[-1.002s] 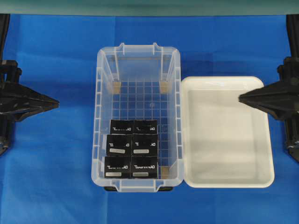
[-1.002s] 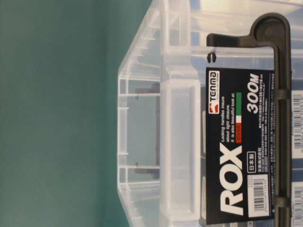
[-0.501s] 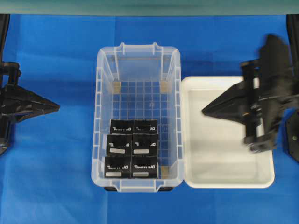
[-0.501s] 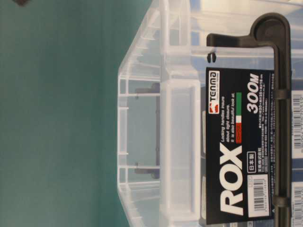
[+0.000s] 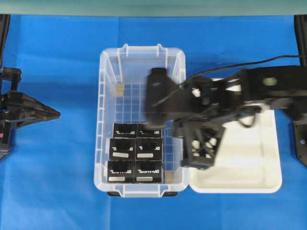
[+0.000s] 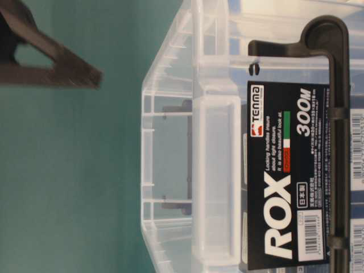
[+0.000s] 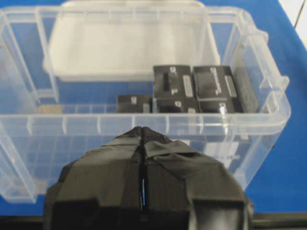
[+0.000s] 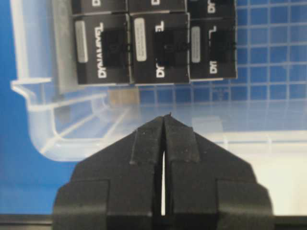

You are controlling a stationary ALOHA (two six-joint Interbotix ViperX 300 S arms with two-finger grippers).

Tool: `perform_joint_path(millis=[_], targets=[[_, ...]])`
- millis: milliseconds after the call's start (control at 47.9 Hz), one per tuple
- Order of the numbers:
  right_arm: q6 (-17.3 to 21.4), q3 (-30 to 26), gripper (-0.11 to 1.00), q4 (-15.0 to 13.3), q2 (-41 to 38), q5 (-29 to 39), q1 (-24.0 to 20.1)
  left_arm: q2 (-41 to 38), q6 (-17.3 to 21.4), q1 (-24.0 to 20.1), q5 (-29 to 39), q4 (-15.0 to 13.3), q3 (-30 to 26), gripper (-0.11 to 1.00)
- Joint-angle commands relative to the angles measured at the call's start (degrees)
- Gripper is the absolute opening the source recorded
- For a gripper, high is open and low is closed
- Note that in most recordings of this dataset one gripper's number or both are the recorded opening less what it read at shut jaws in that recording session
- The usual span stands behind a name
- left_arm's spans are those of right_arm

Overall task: Pick the box from inside the plastic case
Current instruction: 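Lower the open right gripper onto the black boxes in the case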

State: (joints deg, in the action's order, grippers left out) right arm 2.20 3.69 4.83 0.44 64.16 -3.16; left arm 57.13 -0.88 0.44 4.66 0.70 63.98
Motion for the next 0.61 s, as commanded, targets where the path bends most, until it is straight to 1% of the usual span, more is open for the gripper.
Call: perform_joint_path(millis=[0,83,146,250,376,438,501,564,584], targets=[[-1.5,-4.3,-0.01,-0.2,-4.0,4.9,0.0,-0.2,-0.2,0.0,-0.1,0.1,-1.7,-0.06],[-2.5,-7.6,-0.01,-0.2,-7.1,9.1,0.0,0.2,-0.2,0.1,0.0,0.2,-1.7,-0.06],[-3.0,-9.6,-0.01,-0.2,-8.8,10.5,0.0,0.3,-0.4,0.1,0.2,0.2,-1.8,-0.06],[-3.3,-12.1,-0.01,-0.2,-10.5,10.5,0.1,0.2,-1.2,0.1,0.4,0.2,-1.8,-0.06],[-3.8,-12.5,0.03,-0.2,-11.6,9.2,0.5,0.2,-1.9,0.1,0.4,0.2,-1.7,-0.06],[-3.9,-12.4,0.08,0.0,-12.0,8.5,0.6,0.2,-1.9,0.1,0.4,0.2,-1.8,-0.06],[-4.0,-12.4,0.16,0.1,-12.5,7.5,0.9,0.2,-1.9,0.1,0.4,0.2,-1.7,-0.06],[-4.1,-12.4,0.29,0.0,-12.7,5.9,1.0,0.2,-1.9,0.1,0.7,0.2,-1.8,-0.06],[-4.2,-12.4,0.36,0.1,-12.7,5.4,1.0,0.3,-1.9,0.1,0.8,0.2,-1.8,-0.06]])
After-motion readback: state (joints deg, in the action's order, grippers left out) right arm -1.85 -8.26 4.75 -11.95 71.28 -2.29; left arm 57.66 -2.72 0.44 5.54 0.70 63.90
